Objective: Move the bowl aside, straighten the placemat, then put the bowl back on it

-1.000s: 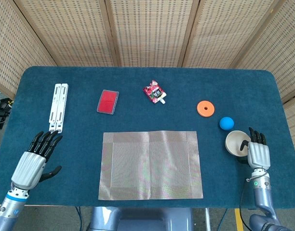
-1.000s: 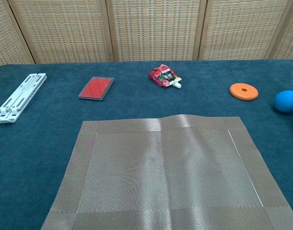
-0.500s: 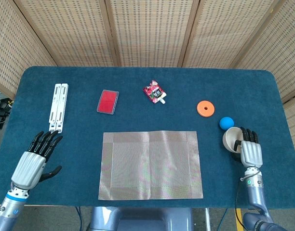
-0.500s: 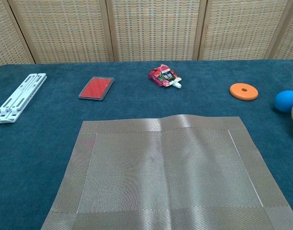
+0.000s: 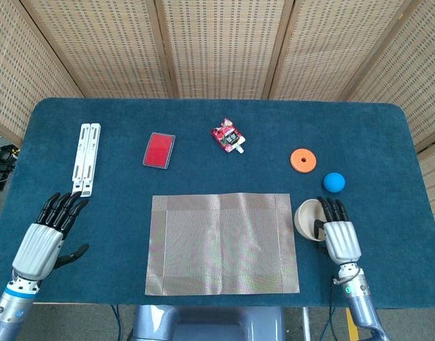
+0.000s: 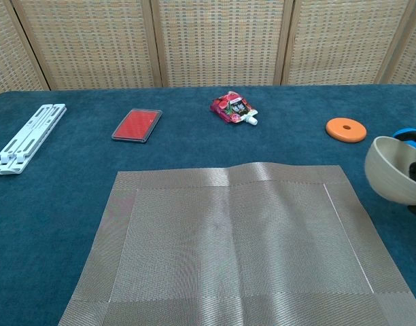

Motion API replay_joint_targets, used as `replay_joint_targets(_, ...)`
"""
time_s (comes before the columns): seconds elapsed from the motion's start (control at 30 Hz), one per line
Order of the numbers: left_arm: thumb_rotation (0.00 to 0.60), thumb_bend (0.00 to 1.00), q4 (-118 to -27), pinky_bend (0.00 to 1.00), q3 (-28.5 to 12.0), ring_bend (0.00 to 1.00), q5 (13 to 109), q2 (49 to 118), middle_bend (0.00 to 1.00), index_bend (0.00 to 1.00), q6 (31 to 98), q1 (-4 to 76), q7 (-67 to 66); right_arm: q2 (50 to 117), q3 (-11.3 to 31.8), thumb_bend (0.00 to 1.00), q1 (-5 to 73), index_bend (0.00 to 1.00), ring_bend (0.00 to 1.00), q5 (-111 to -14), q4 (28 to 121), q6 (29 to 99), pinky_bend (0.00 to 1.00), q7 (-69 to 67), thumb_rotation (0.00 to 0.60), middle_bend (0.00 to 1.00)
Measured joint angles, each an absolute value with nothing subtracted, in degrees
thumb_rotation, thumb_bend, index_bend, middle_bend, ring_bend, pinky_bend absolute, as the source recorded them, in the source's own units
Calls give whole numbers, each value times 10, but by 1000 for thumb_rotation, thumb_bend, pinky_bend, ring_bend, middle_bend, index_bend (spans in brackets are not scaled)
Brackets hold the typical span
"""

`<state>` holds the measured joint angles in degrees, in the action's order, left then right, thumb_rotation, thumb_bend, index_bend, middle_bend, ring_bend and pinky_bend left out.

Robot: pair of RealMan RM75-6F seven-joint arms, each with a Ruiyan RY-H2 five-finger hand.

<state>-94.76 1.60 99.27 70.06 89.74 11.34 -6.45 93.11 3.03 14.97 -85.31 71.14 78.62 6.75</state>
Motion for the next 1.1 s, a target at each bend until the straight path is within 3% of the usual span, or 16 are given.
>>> replay_joint_targets(0.27,600,199,-946,0,11,0,989,695,0,61,898,111,-53,980,18,513,167,757,0,-877,780,768,0,167,600,163)
replay_joint_targets(0.63,600,198,-940,0,1,0,967,691,0,66,886,112,-31,1073,60,509,213,733,0,-821,757,696,0,226,600,154)
replay_joint_targets(0.73,600,198,-937,0,-5,0,959,690,0,66,885,113,-23,1083,67,412,221,652,0,-813,746,690,0,231,600,103)
replay_joint_targets(0.8,600,198,-936,0,-6,0,957,689,0,66,883,113,-21,1080,66,341,221,546,0,-811,747,689,0,235,600,42)
replay_joint_targets(1.0,600,198,-938,0,-9,0,955,686,0,66,885,112,-18,1056,59,244,214,315,0,-804,776,695,0,263,600,0)
replay_joint_targets(1.1,600,198,-939,0,-11,0,952,684,0,66,887,110,-16,1037,58,231,207,277,0,-800,802,703,0,278,600,0)
